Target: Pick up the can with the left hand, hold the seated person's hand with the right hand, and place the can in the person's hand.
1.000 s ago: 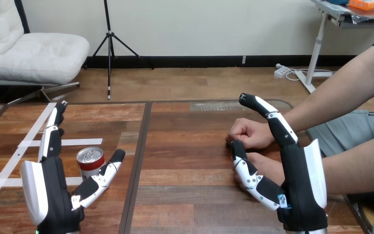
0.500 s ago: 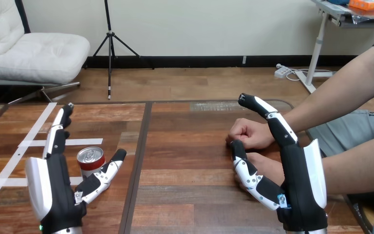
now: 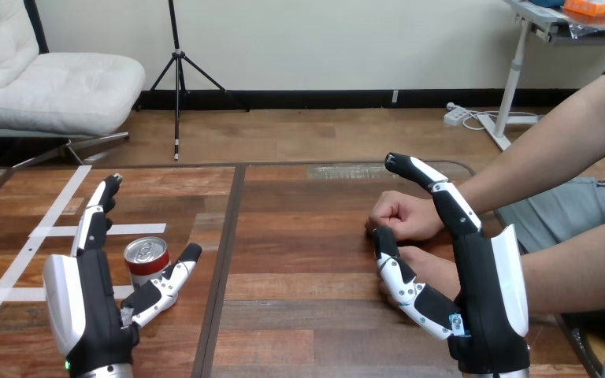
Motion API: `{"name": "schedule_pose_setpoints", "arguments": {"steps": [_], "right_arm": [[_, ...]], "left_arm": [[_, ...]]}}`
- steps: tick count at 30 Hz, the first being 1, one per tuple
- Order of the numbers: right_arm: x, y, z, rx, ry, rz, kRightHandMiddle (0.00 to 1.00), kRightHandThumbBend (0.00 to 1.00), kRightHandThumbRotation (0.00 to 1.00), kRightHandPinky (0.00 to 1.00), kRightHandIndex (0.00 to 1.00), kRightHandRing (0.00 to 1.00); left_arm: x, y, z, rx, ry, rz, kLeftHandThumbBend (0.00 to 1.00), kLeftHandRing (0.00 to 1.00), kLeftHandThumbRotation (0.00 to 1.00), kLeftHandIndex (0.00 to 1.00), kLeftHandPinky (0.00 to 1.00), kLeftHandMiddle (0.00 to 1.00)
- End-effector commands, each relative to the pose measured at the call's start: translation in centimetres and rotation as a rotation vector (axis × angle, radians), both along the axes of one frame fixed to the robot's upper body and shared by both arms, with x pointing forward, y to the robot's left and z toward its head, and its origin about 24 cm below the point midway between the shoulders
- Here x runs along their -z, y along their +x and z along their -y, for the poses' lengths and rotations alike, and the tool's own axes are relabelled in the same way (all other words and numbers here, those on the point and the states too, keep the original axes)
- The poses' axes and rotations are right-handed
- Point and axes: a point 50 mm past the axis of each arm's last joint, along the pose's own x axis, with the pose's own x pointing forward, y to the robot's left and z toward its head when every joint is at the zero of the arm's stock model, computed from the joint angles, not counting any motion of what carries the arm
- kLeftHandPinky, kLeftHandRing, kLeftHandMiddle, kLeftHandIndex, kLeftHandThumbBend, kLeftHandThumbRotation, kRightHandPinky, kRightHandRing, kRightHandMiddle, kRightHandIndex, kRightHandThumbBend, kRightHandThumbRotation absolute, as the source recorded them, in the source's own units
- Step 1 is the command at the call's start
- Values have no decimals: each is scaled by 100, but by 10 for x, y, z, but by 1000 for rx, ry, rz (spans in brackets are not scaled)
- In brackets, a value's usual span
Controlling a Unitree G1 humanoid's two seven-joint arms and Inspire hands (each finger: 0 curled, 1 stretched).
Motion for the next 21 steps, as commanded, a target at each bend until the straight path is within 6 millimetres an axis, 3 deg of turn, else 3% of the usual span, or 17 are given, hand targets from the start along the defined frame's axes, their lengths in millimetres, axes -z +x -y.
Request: {"name": "schedule_pose_setpoints", "arguments": {"steps": [1,21], "right_arm": [[-11,7,1,1,9,65,81,28,0,88,80,83],[-11,6,2,0,5,61,81,28,0,88,80,84]], "left_arm": [[-13,18,0,18,25,56,80,85,12,85,80,87],[-5,20,-4,-11,75,22,80,85,11,85,79,87]]}}
